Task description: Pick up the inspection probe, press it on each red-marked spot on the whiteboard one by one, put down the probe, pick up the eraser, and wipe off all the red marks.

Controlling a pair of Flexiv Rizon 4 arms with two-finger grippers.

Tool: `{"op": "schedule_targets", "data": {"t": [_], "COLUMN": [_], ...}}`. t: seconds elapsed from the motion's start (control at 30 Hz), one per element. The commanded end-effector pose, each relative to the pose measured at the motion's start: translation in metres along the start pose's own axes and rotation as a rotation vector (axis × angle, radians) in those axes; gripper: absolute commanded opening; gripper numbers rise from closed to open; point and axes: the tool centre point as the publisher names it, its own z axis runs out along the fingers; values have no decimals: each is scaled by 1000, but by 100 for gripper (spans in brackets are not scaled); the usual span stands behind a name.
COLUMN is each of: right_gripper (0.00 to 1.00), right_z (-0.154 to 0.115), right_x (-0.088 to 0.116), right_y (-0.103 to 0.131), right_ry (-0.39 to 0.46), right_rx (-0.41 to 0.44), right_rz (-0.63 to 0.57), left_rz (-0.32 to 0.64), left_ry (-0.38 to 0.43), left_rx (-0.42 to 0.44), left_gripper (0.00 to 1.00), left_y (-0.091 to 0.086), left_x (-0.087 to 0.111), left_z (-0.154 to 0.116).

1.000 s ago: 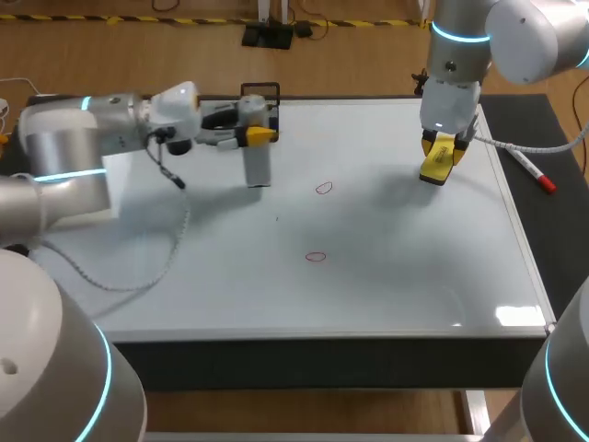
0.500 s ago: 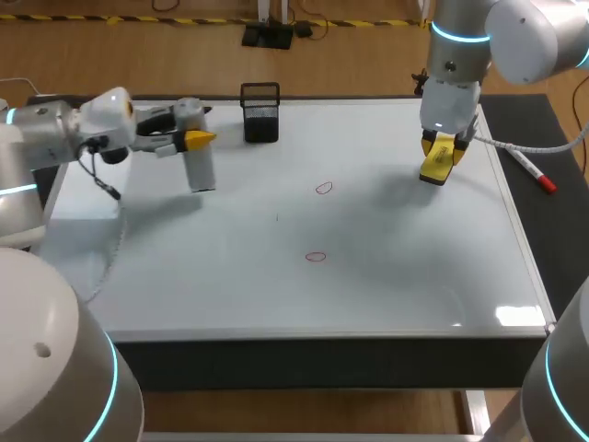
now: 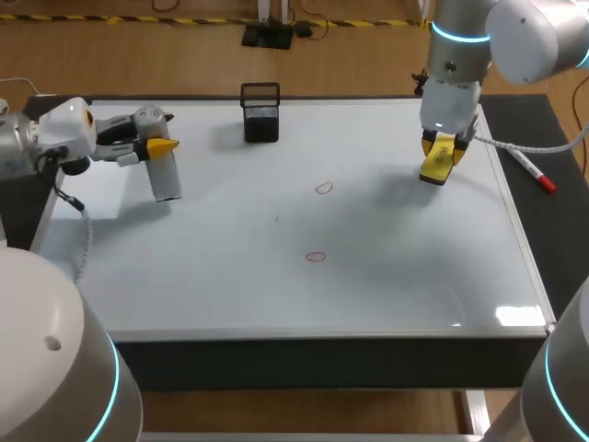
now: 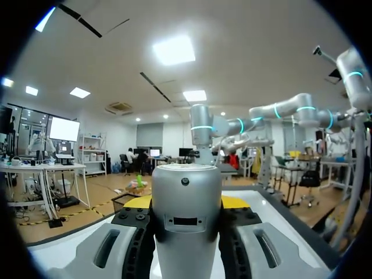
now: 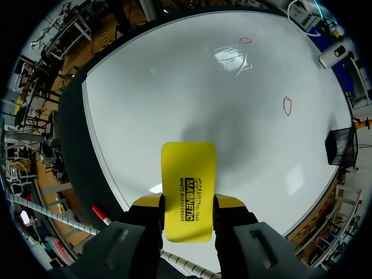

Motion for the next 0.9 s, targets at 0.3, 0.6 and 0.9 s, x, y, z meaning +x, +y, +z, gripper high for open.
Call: {"op": "schedule_targets", "data": {"t": [0.3,0.6,0.9], "right_gripper": [0,0,0], "right_z": [1,1,-6], "right_x": [-1,-38,-85], "right_y": [1,46,87], "right_ry": [9,25,39], "right_rx": [4,33,68], "right_rz": [-8,-158,-315], "left_rz": [7,7,7], "left_ry": [2,2,2], "left_rx": [6,6,6], "left_gripper": [0,0,0], "left_y": [-2,-2,-2], "left_x": [0,0,0], "left_z": [-5,-5,-5]}}
